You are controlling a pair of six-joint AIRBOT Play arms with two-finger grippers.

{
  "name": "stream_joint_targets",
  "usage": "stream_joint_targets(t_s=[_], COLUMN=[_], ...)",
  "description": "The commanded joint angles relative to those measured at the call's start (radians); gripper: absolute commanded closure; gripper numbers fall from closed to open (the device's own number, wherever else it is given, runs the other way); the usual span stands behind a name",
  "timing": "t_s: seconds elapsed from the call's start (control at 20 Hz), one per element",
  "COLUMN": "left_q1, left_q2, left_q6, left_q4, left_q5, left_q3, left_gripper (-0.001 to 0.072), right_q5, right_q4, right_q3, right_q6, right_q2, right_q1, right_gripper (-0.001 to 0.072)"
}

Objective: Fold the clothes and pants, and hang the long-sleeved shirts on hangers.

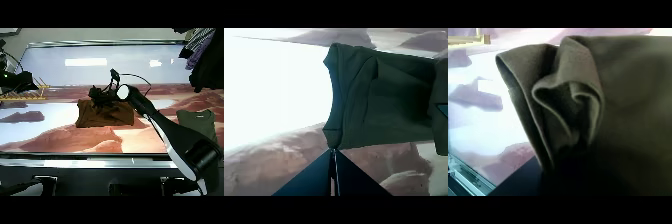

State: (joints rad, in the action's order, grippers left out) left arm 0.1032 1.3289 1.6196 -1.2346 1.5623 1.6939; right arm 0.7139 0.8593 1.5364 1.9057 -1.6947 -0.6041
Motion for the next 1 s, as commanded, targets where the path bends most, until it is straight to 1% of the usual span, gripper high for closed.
stream_joint_targets(t_s=[0.0, 0.25, 0.3, 0.35, 0.4, 0.45, 0.5, 0.55, 0.6, 0.7, 0.8, 0.9, 0.95], left_q1=[0.001, 0.001, 0.001, 0.001, 0.001, 0.001, 0.001, 0.001, 0.001, 0.000, -0.001, -0.001, -0.001], left_q2=[0.000, 0.000, 0.000, 0.000, 0.000, 0.000, 0.000, 0.000, 0.000, 0.000, 0.000, -0.001, -0.001], left_q6=[0.001, 0.005, 0.005, 0.005, 0.005, 0.005, 0.005, 0.005, 0.005, 0.005, 0.010, 0.012, 0.012], left_q4=[0.000, 0.003, 0.003, 0.003, 0.003, 0.004, 0.003, 0.004, 0.004, 0.004, 0.005, 0.004, 0.004], left_q5=[-0.002, -0.003, -0.003, -0.003, -0.003, -0.003, -0.003, -0.003, -0.003, -0.003, -0.003, -0.003, -0.003], left_q3=[-0.013, -0.013, -0.013, -0.013, -0.013, -0.013, -0.013, -0.013, -0.013, -0.013, -0.013, -0.013, -0.013], left_gripper=[0.0693, 0.0692, 0.0692, 0.0693, 0.0692, 0.0692, 0.0692, 0.0693, 0.0692, 0.0692, 0.0693, 0.0692, 0.0692], right_q5=[-0.042, -0.065, -0.071, -0.080, -0.087, -0.087, -0.081, -0.068, -0.046, -0.024, 0.020, 0.127, 0.204], right_q4=[-0.025, -0.049, -0.056, -0.068, -0.105, -0.166, -0.236, -0.309, -0.359, -0.368, -0.363, -0.319, -0.265], right_q3=[0.001, 0.001, 0.001, 0.001, 0.001, 0.003, 0.008, 0.012, 0.017, 0.025, 0.025, 0.025, 0.024], right_q6=[0.003, 0.002, 0.002, 0.002, -0.016, -0.068, -0.142, -0.202, -0.237, -0.256, -0.277, -0.299, -0.302], right_q2=[-0.027, -0.060, -0.062, -0.062, -0.061, -0.061, -0.061, -0.061, -0.061, -0.044, -0.001, 0.055, 0.083], right_q1=[-0.026, -0.058, -0.063, -0.068, -0.074, -0.077, -0.080, -0.081, -0.079, -0.068, -0.014, 0.101, 0.179], right_gripper=[0.0680, 0.0670, 0.0600, 0.0488, 0.0431, 0.0376, 0.0296, 0.0251, 0.0252, 0.0252, 0.0252, 0.0252, 0.0252])
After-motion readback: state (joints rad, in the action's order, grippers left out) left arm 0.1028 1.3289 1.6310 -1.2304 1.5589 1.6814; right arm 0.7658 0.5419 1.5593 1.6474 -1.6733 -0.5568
